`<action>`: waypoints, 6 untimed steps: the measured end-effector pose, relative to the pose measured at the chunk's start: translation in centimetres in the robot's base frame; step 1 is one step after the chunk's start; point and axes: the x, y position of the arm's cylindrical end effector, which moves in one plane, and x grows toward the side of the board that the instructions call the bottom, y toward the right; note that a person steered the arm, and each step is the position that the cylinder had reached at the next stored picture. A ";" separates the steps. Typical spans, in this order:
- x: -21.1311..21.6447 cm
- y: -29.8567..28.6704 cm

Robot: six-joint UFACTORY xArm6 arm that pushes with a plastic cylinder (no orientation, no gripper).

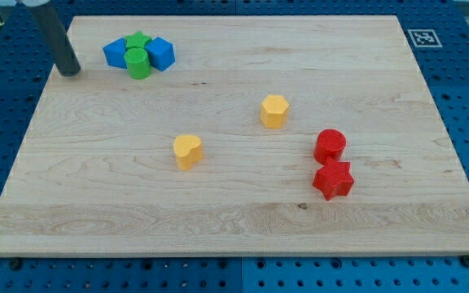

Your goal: Separate the triangle from the group of blocks

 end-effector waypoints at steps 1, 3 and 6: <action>-3.8 -0.6; -3.7 2.2; -1.3 10.1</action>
